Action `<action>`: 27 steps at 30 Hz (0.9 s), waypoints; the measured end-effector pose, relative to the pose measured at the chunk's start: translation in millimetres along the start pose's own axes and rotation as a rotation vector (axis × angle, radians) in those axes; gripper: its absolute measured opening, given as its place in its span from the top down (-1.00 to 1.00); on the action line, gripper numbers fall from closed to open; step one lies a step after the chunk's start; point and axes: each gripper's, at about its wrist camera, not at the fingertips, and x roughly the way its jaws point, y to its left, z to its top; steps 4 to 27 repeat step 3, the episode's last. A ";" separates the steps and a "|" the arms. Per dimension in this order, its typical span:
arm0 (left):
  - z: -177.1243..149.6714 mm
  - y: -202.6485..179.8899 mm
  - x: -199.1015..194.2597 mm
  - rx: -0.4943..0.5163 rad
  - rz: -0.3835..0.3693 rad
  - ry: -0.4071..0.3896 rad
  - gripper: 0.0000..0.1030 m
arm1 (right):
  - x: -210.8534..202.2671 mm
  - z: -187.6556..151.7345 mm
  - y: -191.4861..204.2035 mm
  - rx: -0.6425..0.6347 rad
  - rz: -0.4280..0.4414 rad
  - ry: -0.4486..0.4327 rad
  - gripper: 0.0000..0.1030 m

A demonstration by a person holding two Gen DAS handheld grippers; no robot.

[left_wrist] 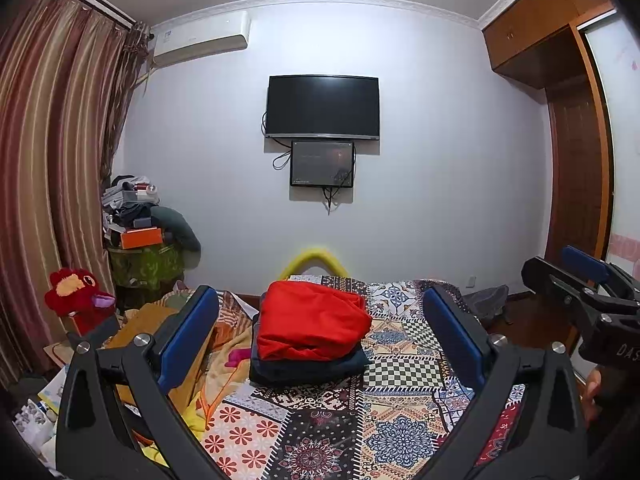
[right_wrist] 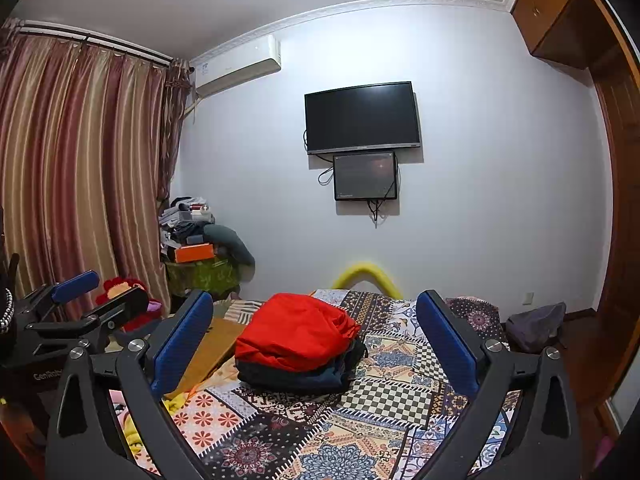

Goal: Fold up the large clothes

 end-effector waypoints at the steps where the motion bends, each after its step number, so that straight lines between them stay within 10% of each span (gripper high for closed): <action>1: 0.1 0.4 -0.4 -0.001 -0.002 -0.001 -1.00 | -0.1 0.0 -0.3 0.001 0.001 0.001 -0.96; 27: 0.7 0.9 -0.5 0.000 -0.005 -0.001 -1.00 | -0.4 0.4 -0.7 0.005 0.002 0.000 -0.96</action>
